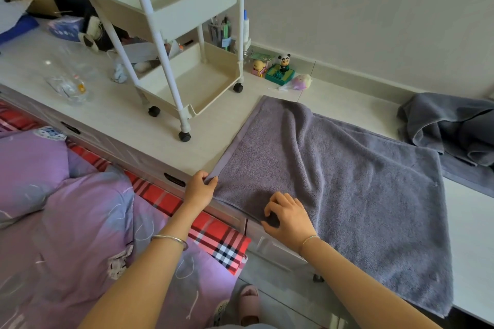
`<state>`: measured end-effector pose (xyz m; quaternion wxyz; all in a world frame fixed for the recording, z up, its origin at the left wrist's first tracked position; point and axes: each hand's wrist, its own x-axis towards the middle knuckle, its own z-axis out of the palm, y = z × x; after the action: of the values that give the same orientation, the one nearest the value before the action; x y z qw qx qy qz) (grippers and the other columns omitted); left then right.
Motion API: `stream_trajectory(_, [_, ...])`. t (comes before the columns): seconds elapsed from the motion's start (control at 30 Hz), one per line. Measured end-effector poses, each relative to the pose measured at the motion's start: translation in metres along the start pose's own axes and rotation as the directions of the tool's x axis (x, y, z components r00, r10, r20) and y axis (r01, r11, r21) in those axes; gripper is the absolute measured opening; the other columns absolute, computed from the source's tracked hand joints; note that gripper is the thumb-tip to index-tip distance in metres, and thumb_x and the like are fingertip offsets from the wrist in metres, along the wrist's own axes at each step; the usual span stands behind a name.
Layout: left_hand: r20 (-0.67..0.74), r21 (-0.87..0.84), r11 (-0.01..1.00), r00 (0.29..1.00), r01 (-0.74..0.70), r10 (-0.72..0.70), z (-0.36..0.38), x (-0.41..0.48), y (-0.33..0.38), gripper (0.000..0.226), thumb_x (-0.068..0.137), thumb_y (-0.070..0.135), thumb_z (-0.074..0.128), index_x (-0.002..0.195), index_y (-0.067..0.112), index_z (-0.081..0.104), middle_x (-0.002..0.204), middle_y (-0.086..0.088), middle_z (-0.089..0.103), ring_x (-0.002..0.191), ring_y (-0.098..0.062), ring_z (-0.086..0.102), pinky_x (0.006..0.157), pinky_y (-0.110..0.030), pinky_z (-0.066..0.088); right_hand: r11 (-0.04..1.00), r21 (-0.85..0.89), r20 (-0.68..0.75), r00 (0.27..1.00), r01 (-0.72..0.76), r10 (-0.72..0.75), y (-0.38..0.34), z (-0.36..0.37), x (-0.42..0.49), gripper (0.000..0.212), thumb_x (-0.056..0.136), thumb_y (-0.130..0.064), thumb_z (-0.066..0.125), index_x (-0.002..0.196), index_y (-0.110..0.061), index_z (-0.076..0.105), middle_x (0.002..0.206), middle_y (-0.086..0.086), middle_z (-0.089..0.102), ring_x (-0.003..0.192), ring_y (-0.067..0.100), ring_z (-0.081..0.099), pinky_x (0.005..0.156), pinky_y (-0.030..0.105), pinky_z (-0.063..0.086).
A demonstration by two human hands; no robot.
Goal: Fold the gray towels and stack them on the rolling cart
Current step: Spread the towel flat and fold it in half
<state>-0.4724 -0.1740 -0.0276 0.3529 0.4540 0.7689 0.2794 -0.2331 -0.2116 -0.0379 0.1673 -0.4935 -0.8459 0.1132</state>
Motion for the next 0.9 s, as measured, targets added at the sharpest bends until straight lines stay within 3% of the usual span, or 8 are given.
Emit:
stream_trajectory(0.13, [-0.005,-0.04,0.999,1.0,-0.001,0.001,0.0,-0.001,-0.001,0.029,0.092,0.018,0.058,0.068,0.016,0.04,0.063,0.003,0.042,0.059,-0.017,0.038,0.05,-0.027,0.029,0.996,-0.071,0.015,0.999,0.048,-0.047,0.0,0.001,-0.004,0.034,0.054,-0.036,0.074,0.079,-0.025,0.053,0.083,-0.006,0.052,0.073,0.015,0.049,0.059,0.027,0.044])
stream_trajectory(0.27, [-0.024,-0.082,0.997,1.0,-0.001,-0.001,0.0,0.0,-0.003,0.017,0.093,0.016,0.056,0.082,0.008,0.047,0.066,0.002,0.044,0.063,-0.02,0.041,0.052,-0.029,0.031,0.997,0.082,-0.087,0.996,0.015,-0.008,-0.002,0.001,-0.003,0.013,0.062,-0.018,0.066,0.07,-0.019,0.055,0.074,-0.006,0.053,0.068,0.015,0.049,0.058,0.026,0.044])
stream_trajectory(0.37, [-0.039,-0.102,0.995,0.999,0.006,-0.01,0.002,0.001,-0.005,0.014,0.093,0.013,0.055,0.087,0.004,0.047,0.067,0.0,0.044,0.068,-0.022,0.043,0.056,-0.029,0.032,0.991,0.089,-0.082,0.993,0.098,-0.09,-0.001,0.002,-0.007,0.009,0.065,-0.017,0.064,0.071,-0.02,0.057,0.073,-0.007,0.054,0.069,0.012,0.045,0.065,0.019,0.033])
stream_trajectory(0.47, [-0.037,-0.064,0.998,0.999,0.008,-0.011,0.003,0.001,-0.003,0.011,0.093,0.011,0.054,0.089,0.005,0.046,0.072,-0.002,0.047,0.071,-0.023,0.046,0.058,-0.029,0.034,0.99,0.078,-0.048,0.993,0.114,-0.111,0.007,0.006,-0.012,0.004,0.072,-0.028,0.062,0.072,-0.024,0.061,0.079,-0.009,0.056,0.075,0.009,0.043,0.069,0.022,0.033])
stream_trajectory(0.57, [-0.052,0.114,0.993,0.999,0.008,-0.002,0.001,-0.005,0.009,0.013,0.091,0.009,0.055,0.099,0.005,0.045,0.091,-0.011,0.054,0.08,-0.028,0.053,0.066,-0.036,0.045,0.988,0.153,-0.076,0.997,0.032,-0.021,0.012,-0.001,-0.013,0.018,0.082,-0.042,0.057,0.081,-0.026,0.064,0.086,-0.009,0.056,0.082,0.009,0.047,0.075,0.024,0.034])
stream_trajectory(0.67, [-0.117,0.426,0.889,0.964,-0.167,0.237,0.013,-0.007,0.029,0.034,0.092,0.018,0.055,0.122,0.004,0.046,0.125,-0.015,0.049,0.115,-0.032,0.046,0.096,-0.04,0.041,0.961,0.246,-0.204,0.962,-0.13,0.182,0.02,-0.017,-0.008,0.026,0.088,-0.039,0.048,0.096,-0.022,0.066,0.099,-0.005,0.059,0.092,0.017,0.055,0.082,0.03,0.041])
stream_trajectory(0.77, [0.122,0.483,0.752,0.885,-0.448,0.449,0.05,-0.011,0.066,0.049,0.1,0.029,0.038,0.145,0.01,0.031,0.152,-0.011,0.03,0.14,-0.029,0.025,0.115,-0.04,0.017,0.902,0.248,-0.232,0.883,-0.353,0.408,0.038,-0.026,-0.004,0.039,0.092,-0.037,0.041,0.121,-0.019,0.059,0.128,0.0,0.053,0.117,0.022,0.049,0.1,0.037,0.038])
stream_trajectory(0.9, [0.363,0.484,0.687,0.839,-0.542,0.407,0.112,-0.019,0.096,0.052,0.103,0.037,0.019,0.152,0.021,0.009,0.16,-0.001,0.005,0.147,-0.023,0.0,0.118,-0.043,-0.002,0.853,0.171,-0.079,0.856,-0.493,0.51,0.061,-0.029,-0.005,0.045,0.1,-0.032,0.037,0.144,-0.023,0.034,0.155,-0.001,0.025,0.144,0.02,0.018,0.118,0.038,0.011])
